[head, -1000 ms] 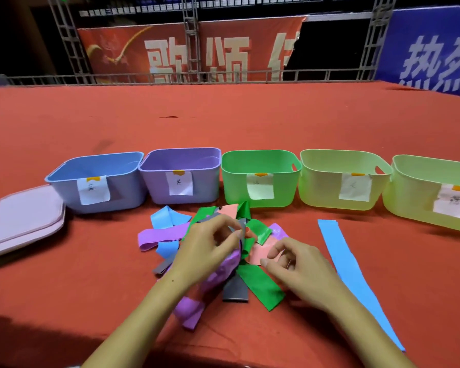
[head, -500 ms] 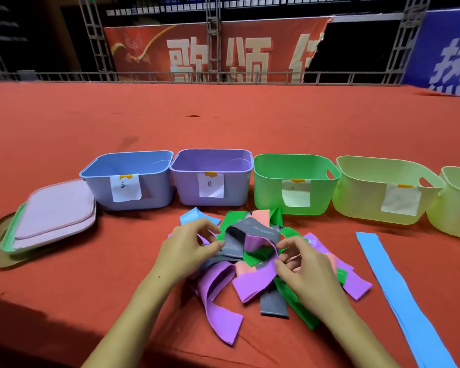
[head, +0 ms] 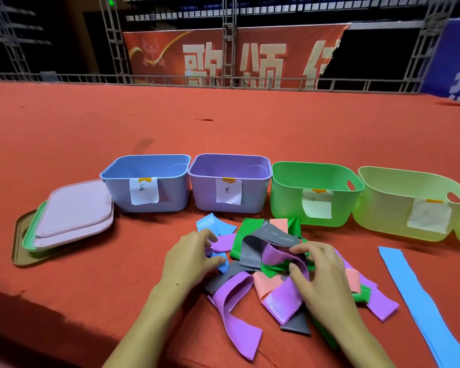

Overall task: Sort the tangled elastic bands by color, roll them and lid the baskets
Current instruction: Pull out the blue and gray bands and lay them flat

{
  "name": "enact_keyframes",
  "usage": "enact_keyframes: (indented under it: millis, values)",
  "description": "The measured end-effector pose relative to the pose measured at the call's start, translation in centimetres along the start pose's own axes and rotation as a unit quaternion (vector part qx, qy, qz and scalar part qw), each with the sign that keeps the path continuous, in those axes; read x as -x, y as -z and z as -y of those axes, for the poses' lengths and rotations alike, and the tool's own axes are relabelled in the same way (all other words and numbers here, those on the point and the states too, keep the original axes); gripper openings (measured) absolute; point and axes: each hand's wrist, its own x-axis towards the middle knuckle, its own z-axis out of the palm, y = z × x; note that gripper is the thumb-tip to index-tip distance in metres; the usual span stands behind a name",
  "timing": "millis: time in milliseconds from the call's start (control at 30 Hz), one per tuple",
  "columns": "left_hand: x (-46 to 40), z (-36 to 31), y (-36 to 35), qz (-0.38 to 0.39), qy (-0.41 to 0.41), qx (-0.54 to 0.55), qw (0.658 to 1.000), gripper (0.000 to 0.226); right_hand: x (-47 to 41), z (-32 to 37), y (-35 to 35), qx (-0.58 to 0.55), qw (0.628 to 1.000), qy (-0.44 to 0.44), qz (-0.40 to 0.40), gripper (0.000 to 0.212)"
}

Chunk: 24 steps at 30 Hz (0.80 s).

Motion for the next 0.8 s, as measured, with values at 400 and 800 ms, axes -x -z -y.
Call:
enact_keyframes:
  millis: [400,800]
  values:
    - [1.9,-7.1,3.7,-0.089,-0.095,0.382,0.915,0.026,0.4,4.0,0.0,-0.045,0.996,0.082,0.015,0.045]
    - [3.0,-9.4,0.6,-0.011,-0.249,0.282,0.926,0.041,-0.9,6.6,3.4,-0.367,0.926,-0.004,-0.093,0.012]
